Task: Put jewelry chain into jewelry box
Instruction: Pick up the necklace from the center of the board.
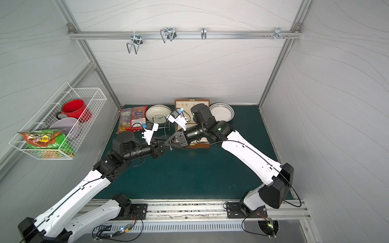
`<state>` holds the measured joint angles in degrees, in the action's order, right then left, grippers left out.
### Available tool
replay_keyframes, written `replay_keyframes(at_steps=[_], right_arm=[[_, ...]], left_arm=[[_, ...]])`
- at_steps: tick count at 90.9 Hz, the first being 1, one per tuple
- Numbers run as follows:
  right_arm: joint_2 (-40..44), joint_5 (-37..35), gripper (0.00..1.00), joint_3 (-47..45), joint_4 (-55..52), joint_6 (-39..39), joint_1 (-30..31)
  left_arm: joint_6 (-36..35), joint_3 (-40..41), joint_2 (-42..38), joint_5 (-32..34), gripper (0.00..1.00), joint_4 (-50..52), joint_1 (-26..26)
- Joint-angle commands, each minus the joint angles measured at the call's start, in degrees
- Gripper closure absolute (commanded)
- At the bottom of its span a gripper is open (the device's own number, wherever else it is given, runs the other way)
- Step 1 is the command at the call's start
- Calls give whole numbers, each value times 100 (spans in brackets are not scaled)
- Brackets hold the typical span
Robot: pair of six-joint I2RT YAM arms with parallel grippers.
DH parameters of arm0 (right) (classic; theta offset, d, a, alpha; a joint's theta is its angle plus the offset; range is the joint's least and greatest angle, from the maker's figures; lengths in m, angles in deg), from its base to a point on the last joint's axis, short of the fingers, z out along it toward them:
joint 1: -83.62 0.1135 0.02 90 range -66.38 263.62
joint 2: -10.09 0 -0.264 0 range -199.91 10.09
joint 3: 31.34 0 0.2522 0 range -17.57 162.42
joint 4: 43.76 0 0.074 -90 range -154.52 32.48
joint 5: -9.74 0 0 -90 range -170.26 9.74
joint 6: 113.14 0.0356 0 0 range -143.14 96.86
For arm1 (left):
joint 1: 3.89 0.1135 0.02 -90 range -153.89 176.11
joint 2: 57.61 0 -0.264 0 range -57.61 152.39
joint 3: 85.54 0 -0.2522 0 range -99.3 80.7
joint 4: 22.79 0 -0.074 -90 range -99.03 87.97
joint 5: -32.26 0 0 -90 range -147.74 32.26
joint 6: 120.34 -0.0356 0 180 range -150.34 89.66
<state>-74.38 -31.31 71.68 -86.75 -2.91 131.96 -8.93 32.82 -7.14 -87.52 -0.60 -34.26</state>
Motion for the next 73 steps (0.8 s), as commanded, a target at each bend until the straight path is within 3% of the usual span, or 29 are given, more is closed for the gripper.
replay_keyframes(at_steps=[1,38,61,73], right_arm=[[189,111,100,38,80,106,-17],[201,129,100,9,101,123,-17],[224,51,100,-39,83,87,-17],[224,47,100,-50,79,85,-17]], left_arm=[[33,-123,-95,-127,60,-427,10],[81,-100,-77,-251,60,-536,-69],[-116,-86,-311,426,61,-8,-74],[-193,-89,-452,375,61,109,-71]])
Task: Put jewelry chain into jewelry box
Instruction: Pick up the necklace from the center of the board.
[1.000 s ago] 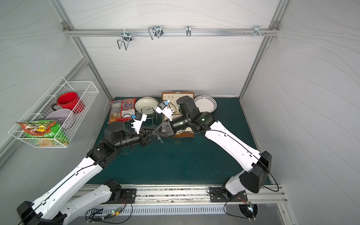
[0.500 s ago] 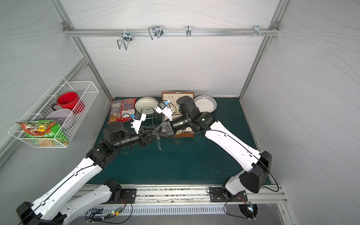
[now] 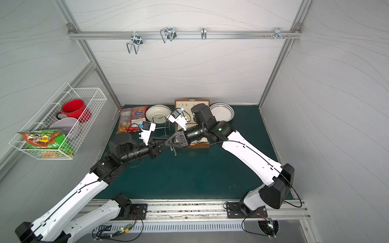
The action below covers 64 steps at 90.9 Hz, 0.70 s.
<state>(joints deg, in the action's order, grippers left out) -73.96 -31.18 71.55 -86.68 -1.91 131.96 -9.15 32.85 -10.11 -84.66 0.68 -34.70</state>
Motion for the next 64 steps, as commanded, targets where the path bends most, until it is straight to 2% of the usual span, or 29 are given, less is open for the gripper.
replay_keyframes(at_steps=[1,19,42,64], right_arm=[[176,37,100,-36,71,-19,-17],[149,55,100,-9,72,-23,-17],[170,53,100,-19,43,-26,-17],[187,34,100,-75,49,-28,-17]], left_arm=[[-174,-92,-159,67,61,-21,-29],[-69,-50,-132,-449,60,-157,-31],[0,-96,75,-773,60,-302,-33],[-73,-56,-56,-661,60,-226,-34]])
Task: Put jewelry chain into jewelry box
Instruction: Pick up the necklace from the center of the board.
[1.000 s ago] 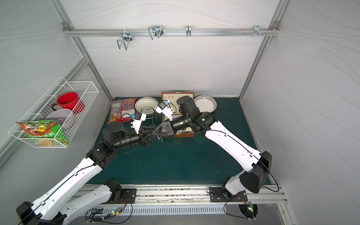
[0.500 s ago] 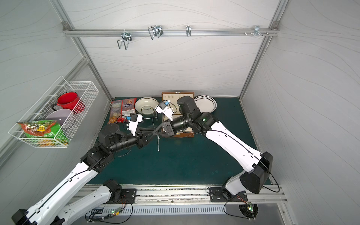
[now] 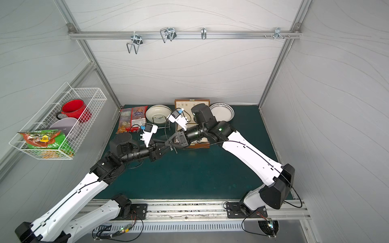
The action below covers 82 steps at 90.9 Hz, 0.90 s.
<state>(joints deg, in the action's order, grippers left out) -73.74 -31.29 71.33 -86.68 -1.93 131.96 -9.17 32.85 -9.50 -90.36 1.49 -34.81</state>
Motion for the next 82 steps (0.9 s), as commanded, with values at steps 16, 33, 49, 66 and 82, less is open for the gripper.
replay_keyframes(at_steps=[16,33,49,66,82], right_arm=[[174,78,100,-11,72,-12,-17],[174,104,100,1,74,4,-17],[174,139,100,-4,94,14,-17],[178,160,100,-5,111,43,-17],[198,150,100,-15,111,55,-17]], left_arm=[[32,-71,63,-245,60,-467,-40],[24,-99,149,-208,60,-580,-131],[20,-123,213,-156,60,-665,-167],[-7,-119,216,-32,60,-711,-203],[-25,-120,211,8,64,-708,-209]])
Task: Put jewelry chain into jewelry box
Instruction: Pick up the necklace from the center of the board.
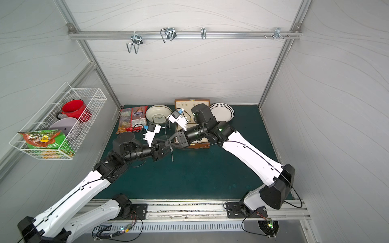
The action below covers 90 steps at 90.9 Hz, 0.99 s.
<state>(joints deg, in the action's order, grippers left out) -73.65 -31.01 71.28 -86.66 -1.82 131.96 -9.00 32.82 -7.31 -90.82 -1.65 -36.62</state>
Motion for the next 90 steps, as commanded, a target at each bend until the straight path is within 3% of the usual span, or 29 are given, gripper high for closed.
replay_keyframes(at_steps=[1,44,90], right_arm=[[191,125,100,-10,110,46,-17],[221,120,100,-140,172,45,-17],[469,-11,98,-525,173,-142,-78]], left_arm=[[-43,-117,-10,55,64,-394,-25],[-76,-146,-79,236,100,-281,-23],[-420,-449,-291,776,100,468,-23]])
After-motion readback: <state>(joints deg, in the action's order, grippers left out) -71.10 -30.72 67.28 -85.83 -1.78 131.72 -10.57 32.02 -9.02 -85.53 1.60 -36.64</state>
